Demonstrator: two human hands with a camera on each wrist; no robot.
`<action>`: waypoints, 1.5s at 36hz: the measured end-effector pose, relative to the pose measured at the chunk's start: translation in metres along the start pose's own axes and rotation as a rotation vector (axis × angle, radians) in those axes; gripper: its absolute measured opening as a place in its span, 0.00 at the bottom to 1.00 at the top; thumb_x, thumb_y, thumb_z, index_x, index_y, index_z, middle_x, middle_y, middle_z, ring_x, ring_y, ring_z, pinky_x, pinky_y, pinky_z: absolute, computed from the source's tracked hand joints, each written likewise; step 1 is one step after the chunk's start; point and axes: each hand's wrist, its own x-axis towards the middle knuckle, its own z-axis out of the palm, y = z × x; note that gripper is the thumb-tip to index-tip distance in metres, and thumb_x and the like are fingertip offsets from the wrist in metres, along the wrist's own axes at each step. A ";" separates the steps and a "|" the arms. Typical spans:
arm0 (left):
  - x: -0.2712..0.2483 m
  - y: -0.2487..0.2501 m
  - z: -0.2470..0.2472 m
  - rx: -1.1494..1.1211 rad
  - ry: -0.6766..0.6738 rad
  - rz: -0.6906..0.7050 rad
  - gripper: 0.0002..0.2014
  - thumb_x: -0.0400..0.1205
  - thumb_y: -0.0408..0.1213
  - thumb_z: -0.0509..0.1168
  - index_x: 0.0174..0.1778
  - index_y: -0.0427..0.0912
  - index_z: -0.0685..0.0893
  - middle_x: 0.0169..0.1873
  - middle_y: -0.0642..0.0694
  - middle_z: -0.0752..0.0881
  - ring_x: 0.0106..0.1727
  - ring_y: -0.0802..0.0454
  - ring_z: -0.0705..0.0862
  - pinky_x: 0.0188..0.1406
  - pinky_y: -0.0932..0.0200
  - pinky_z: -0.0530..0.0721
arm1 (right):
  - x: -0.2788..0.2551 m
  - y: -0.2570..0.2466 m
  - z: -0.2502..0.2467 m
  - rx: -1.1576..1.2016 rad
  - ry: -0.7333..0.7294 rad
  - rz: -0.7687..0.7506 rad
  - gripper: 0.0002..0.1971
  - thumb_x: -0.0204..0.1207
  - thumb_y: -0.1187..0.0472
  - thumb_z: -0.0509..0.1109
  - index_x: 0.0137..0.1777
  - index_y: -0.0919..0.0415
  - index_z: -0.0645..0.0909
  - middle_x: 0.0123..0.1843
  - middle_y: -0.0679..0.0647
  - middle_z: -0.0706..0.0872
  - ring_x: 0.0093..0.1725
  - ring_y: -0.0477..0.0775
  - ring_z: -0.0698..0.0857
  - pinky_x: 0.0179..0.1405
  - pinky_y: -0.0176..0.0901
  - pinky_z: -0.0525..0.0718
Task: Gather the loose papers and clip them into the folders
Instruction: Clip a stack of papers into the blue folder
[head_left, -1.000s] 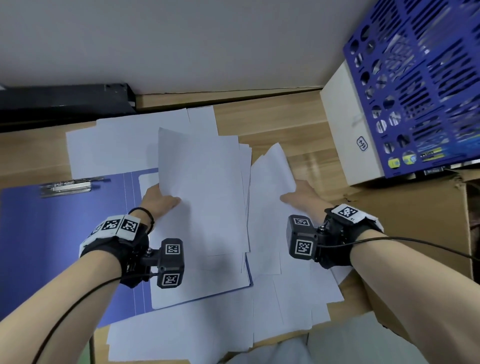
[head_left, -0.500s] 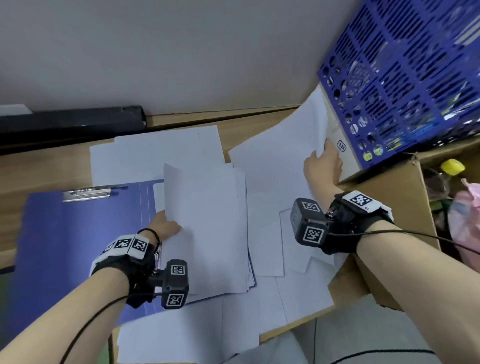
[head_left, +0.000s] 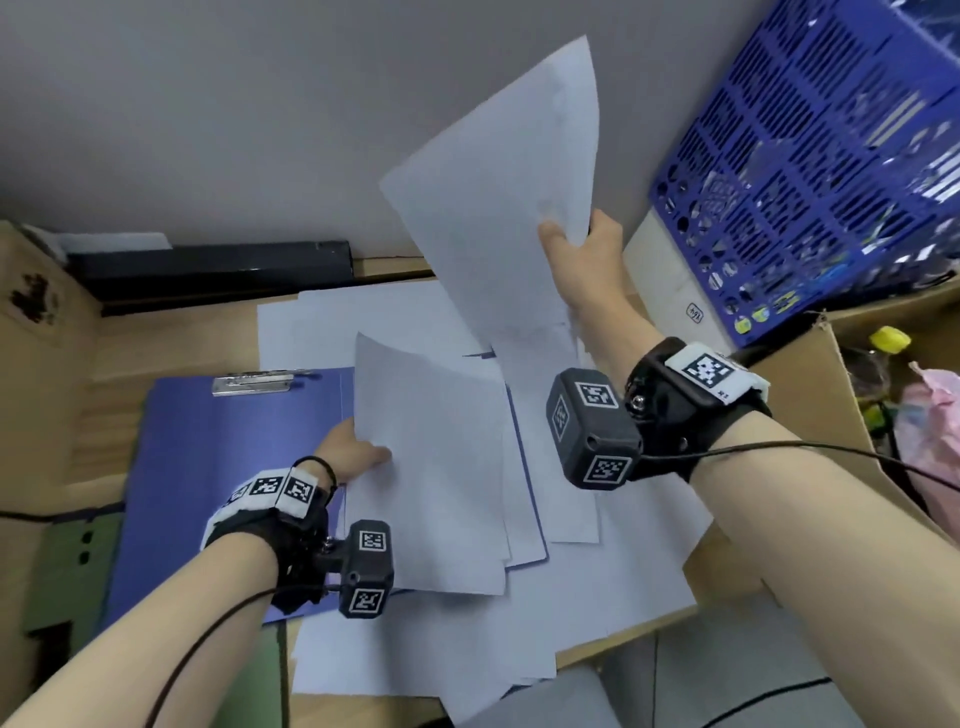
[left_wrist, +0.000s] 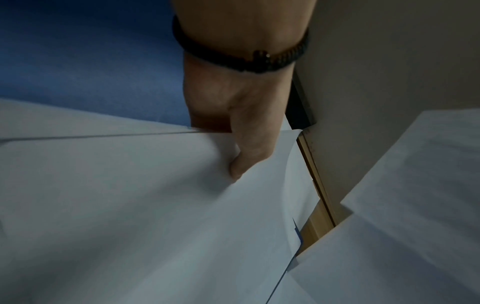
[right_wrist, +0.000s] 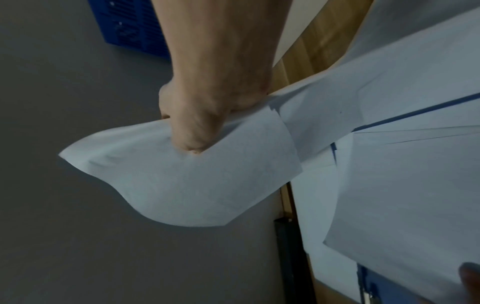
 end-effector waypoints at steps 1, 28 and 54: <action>-0.001 -0.003 -0.003 0.000 0.007 0.005 0.22 0.74 0.31 0.71 0.65 0.37 0.80 0.57 0.40 0.87 0.57 0.40 0.85 0.62 0.44 0.83 | -0.002 -0.007 0.003 0.028 -0.008 -0.009 0.06 0.78 0.66 0.66 0.48 0.53 0.79 0.46 0.50 0.87 0.50 0.55 0.87 0.52 0.47 0.85; -0.016 -0.039 -0.017 -0.391 -0.072 -0.182 0.08 0.80 0.41 0.62 0.47 0.41 0.81 0.40 0.39 0.79 0.34 0.45 0.76 0.34 0.57 0.72 | -0.037 0.087 0.014 0.068 -0.016 0.667 0.17 0.78 0.66 0.69 0.64 0.66 0.71 0.54 0.59 0.82 0.49 0.61 0.83 0.51 0.55 0.83; 0.011 -0.046 0.001 -0.183 0.198 -0.124 0.20 0.82 0.30 0.64 0.71 0.38 0.77 0.66 0.39 0.82 0.64 0.39 0.81 0.63 0.48 0.79 | -0.014 0.163 -0.009 -0.170 -0.144 0.728 0.30 0.81 0.64 0.67 0.80 0.64 0.61 0.72 0.55 0.76 0.70 0.62 0.77 0.54 0.44 0.75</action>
